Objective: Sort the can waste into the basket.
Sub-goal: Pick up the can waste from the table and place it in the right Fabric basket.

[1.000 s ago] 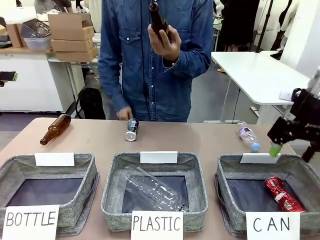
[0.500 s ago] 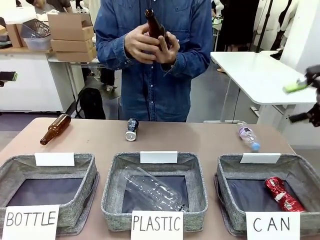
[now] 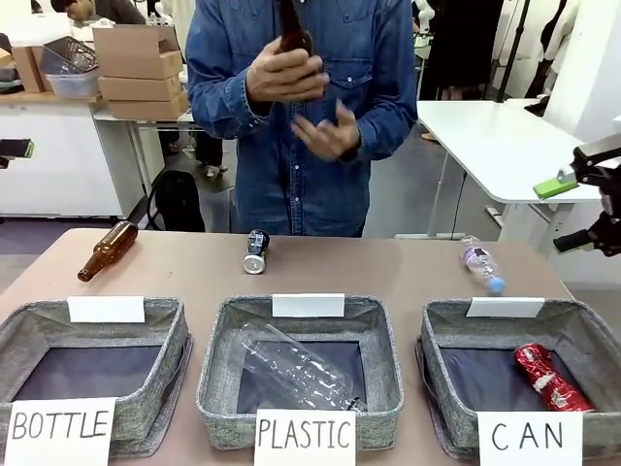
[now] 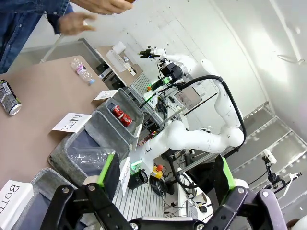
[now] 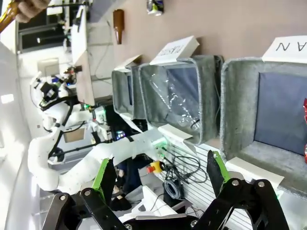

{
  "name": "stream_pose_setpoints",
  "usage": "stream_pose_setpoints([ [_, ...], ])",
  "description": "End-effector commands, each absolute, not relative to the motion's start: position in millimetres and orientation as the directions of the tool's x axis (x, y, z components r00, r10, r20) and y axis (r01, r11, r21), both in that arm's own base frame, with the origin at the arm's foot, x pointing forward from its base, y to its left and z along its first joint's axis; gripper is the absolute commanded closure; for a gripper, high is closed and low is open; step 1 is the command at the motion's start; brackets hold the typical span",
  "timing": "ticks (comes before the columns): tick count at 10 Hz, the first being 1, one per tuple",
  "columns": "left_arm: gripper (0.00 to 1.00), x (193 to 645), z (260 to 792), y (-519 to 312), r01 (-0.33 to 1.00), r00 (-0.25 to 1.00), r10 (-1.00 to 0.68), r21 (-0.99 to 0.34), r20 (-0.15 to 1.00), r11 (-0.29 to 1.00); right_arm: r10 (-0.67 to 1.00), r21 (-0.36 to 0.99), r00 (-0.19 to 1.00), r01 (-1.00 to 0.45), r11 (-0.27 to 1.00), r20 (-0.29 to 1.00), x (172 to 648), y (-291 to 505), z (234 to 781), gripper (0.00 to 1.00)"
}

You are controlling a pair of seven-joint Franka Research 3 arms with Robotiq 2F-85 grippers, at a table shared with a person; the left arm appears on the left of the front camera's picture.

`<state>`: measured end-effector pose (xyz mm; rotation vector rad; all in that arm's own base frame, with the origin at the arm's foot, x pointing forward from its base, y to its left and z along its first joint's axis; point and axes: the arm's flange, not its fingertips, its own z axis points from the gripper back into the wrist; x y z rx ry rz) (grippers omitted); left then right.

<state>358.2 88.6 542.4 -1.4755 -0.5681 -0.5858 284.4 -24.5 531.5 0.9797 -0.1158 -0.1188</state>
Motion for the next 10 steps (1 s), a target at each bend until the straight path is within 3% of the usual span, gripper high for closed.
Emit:
stream_pose_setpoints([
  [1, 0.0, 356, 542, 89, 0.691, 0.723, -0.031, -0.723, 0.69, 0.001, -0.143, 0.826, 0.988, 0.034, 0.562, 0.056, 282, -30, 535, 0.0],
  [9, 0.0, 358, 542, 89, 0.674, 0.739, -0.016, -0.739, 0.674, 0.012, -0.143, 0.826, 0.988, 0.034, 0.562, 0.056, 282, -30, 535, 0.0],
  [10, 0.0, 356, 565, 113, 0.73, 0.683, -0.148, -0.67, 0.715, 0.137, -0.143, 0.826, 0.988, 0.034, 0.562, 0.056, 282, -30, 535, 0.0],
])
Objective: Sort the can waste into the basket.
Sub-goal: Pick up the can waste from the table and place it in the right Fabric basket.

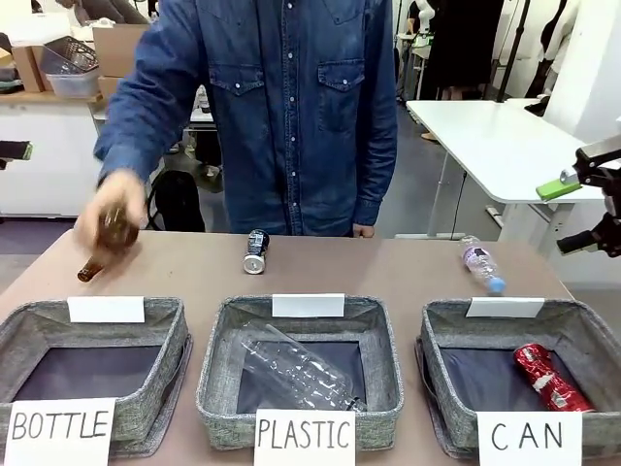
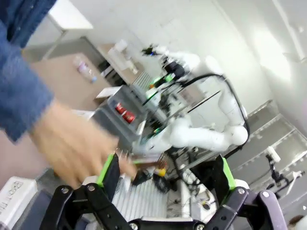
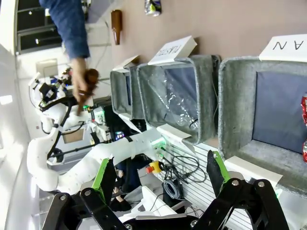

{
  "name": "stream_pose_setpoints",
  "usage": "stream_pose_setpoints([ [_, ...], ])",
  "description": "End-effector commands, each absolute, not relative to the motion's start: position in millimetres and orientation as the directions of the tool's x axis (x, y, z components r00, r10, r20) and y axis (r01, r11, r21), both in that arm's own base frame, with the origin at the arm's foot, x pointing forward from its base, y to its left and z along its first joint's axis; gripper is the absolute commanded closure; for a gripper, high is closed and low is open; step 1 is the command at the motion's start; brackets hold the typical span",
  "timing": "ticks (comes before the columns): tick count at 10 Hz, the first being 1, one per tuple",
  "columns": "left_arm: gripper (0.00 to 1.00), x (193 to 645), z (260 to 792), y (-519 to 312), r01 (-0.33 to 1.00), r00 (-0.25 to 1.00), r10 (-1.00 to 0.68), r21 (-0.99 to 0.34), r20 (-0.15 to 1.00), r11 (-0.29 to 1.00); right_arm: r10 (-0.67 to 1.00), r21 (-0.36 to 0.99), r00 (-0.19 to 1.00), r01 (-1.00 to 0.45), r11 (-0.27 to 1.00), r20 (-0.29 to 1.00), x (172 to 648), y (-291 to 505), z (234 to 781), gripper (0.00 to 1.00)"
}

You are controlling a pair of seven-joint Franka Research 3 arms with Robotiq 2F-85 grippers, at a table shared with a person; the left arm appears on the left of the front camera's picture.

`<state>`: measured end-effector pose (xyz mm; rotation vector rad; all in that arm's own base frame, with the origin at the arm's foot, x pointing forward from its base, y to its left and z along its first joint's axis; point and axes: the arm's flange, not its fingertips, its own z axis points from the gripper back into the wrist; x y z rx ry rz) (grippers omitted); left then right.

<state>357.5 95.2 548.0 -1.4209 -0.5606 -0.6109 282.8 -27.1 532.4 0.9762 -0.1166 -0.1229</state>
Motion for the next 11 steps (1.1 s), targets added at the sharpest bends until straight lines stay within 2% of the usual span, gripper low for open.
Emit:
stream_pose_setpoints([
  [1, 0.0, 357, 582, 147, 0.707, 0.7, -0.112, -0.662, 0.706, 0.248, -0.143, 0.826, 0.988, 0.034, 0.562, 0.056, 282, -30, 535, 0.0],
  [3, 0.0, 340, 595, 181, 0.695, 0.693, -0.054, -0.645, 0.719, 0.318, -0.143, 0.826, 0.988, 0.034, 0.562, 0.056, 282, -30, 535, 0.0],
  [6, 0.0, 313, 586, 202, 0.717, 0.684, -0.136, -0.626, 0.717, 0.305, -0.143, 0.826, 0.988, 0.034, 0.562, 0.056, 282, -30, 535, 0.0],
  [11, 0.0, 320, 587, 211, 0.715, 0.685, -0.143, -0.621, 0.715, 0.32, -0.143, 0.826, 0.988, 0.034, 0.562, 0.056, 282, -30, 535, 0.0],
])
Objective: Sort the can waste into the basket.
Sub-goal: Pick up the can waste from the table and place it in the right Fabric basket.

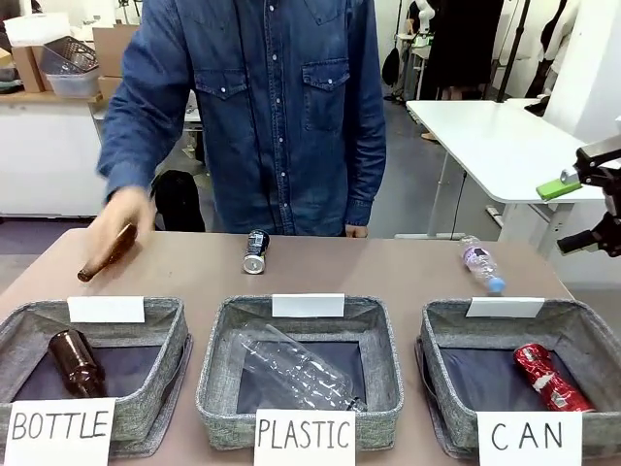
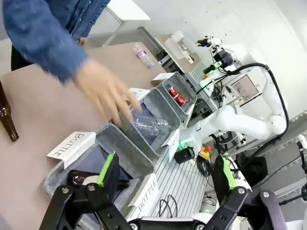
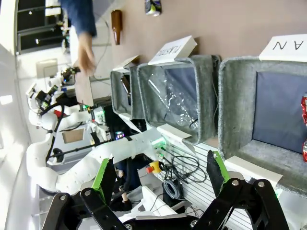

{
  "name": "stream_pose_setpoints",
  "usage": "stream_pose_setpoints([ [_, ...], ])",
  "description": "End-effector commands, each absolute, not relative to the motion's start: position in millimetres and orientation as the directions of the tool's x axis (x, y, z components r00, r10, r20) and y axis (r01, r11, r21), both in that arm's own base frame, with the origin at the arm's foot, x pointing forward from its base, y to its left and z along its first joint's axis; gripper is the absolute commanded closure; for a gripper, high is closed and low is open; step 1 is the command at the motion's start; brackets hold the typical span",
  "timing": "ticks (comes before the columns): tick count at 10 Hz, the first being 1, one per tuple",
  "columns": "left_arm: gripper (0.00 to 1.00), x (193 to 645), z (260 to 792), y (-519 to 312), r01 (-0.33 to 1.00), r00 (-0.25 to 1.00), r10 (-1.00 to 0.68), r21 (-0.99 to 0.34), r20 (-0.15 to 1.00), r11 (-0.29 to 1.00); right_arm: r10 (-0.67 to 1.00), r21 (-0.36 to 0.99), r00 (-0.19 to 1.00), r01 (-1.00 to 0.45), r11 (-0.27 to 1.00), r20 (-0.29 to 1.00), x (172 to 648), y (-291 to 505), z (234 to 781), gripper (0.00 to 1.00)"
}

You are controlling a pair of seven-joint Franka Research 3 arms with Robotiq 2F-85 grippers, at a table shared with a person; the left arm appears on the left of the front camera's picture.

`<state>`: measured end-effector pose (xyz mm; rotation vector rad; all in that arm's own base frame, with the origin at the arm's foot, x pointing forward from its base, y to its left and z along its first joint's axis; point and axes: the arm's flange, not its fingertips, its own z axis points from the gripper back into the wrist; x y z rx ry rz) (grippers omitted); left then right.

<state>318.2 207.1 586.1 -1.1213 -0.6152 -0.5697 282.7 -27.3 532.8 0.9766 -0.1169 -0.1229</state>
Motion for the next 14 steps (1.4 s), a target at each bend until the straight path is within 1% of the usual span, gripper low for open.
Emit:
stream_pose_setpoints([
  [1, 0.0, 323, 587, 207, 0.724, 0.676, -0.148, -0.613, 0.722, 0.315, -0.143, 0.826, 0.988, 0.034, 0.562, 0.056, 282, -30, 535, 0.0],
  [3, 0.0, 336, 599, 167, 0.734, 0.661, -0.126, -0.602, 0.74, 0.313, -0.143, 0.826, 0.988, 0.034, 0.562, 0.056, 282, -30, 535, 0.0],
  [4, 0.0, 344, 603, 132, 0.749, 0.655, -0.218, -0.584, 0.724, 0.312, -0.143, 0.826, 0.988, 0.034, 0.562, 0.056, 282, -30, 535, 0.0],
  [6, 0.0, 364, 596, 42, 0.784, 0.62, -0.459, -0.533, 0.637, 0.318, -0.143, 0.826, 0.988, 0.034, 0.562, 0.056, 282, -30, 535, 0.0],
  [7, 0.0, 371, 585, -13, 0.798, 0.601, -0.543, -0.483, 0.587, 0.361, -0.143, 0.826, 0.988, 0.034, 0.562, 0.056, 282, -30, 535, 0.0],
  [8, 0.0, 373, 576, -54, 0.811, 0.584, -0.561, -0.449, 0.587, 0.375, -0.143, 0.826, 0.988, 0.034, 0.562, 0.056, 282, -30, 535, 0.0],
  [9, 0.0, 373, 572, -82, 0.821, 0.569, -0.563, -0.451, 0.6, 0.349, -0.143, 0.826, 0.988, 0.034, 0.562, 0.056, 282, -30, 535, 0.0],
  [10, 0.0, 375, 573, -93, 0.831, 0.555, -0.556, -0.442, 0.619, 0.337, -0.143, 0.826, 0.988, 0.034, 0.562, 0.056, 282, -30, 535, 0.0],
  [11, 0.0, 379, 584, -83, 0.82, 0.572, -0.502, -0.477, 0.649, 0.317, -0.143, 0.826, 0.988, 0.034, 0.562, 0.056, 282, -30, 535, 0.0],
  [12, 0.0, 376, 613, -48, 0.804, 0.591, -0.399, -0.553, 0.701, 0.219, -0.143, 0.826, 0.988, 0.034, 0.562, 0.056, 282, -30, 535, 0.0],
  [13, 0.0, 375, 574, -111, 0.837, 0.545, -0.574, -0.44, 0.611, 0.325, -0.143, 0.826, 0.988, 0.034, 0.562, 0.056, 282, -30, 535, 0.0],
  [14, 0.0, 375, 574, -111, 0.837, 0.545, -0.574, -0.44, 0.611, 0.325, -0.143, 0.826, 0.988, 0.034, 0.562, 0.056, 282, -30, 535, 0.0],
])
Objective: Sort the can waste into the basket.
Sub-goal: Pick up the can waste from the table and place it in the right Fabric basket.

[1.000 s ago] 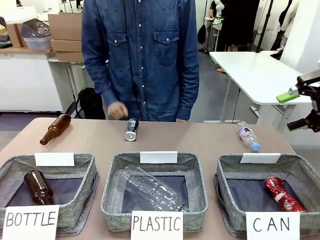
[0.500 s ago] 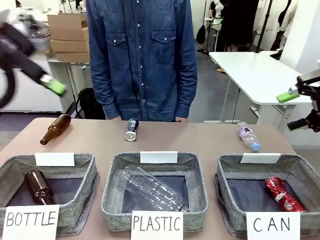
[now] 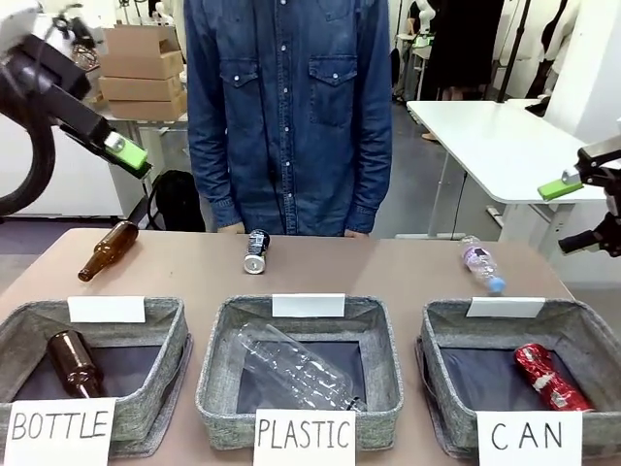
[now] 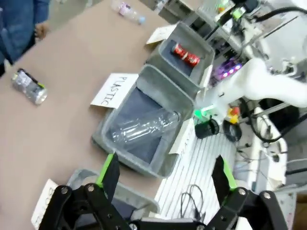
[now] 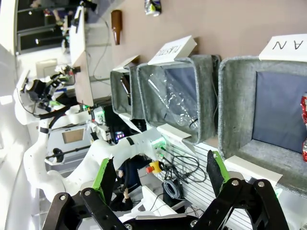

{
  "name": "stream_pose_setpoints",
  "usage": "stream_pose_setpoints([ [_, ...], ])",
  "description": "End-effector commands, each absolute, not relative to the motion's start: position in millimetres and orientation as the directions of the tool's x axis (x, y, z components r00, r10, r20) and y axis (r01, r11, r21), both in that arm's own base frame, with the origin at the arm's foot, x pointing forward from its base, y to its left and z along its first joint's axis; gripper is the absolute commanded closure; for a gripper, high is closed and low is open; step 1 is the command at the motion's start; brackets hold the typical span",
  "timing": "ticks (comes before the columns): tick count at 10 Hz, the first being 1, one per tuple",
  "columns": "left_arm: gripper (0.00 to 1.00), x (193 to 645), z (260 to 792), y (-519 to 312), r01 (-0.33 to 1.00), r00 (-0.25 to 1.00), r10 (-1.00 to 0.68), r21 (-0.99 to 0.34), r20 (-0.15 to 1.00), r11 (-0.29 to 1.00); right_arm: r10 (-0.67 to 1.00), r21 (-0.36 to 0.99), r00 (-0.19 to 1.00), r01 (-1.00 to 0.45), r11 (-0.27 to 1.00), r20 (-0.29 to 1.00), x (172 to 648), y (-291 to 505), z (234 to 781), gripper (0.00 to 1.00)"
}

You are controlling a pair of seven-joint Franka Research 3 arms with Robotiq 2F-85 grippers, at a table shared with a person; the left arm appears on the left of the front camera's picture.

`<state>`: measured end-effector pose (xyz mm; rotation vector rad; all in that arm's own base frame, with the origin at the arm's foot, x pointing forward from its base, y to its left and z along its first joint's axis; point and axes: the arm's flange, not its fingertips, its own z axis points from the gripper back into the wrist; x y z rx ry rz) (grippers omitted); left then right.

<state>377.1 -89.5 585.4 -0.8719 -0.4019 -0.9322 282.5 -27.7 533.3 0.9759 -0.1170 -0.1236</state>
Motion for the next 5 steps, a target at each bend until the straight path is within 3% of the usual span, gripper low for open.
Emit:
stream_pose_setpoints([
  [1, 0.0, 377, 590, -79, 0.824, 0.565, -0.503, -0.484, 0.654, 0.296, -0.143, 0.826, 0.988, 0.034, 0.562, 0.056, 282, -30, 535, 0.0],
  [2, 0.0, 375, 593, -87, 0.742, 0.652, -0.4, -0.432, 0.644, 0.513, -0.143, 0.826, 0.988, 0.034, 0.562, 0.056, 282, -30, 535, 0.0],
  [3, 0.0, 390, 587, -107, 0.687, 0.705, -0.408, -0.418, 0.58, 0.594, -0.143, 0.826, 0.988, 0.034, 0.562, 0.056, 282, -30, 535, 0.0],
  [5, 0.0, 415, 575, -135, 0.666, 0.739, -0.465, -0.427, 0.487, 0.611, -0.143, 0.826, 0.988, 0.034, 0.562, 0.056, 282, -30, 535, 0.0],
])
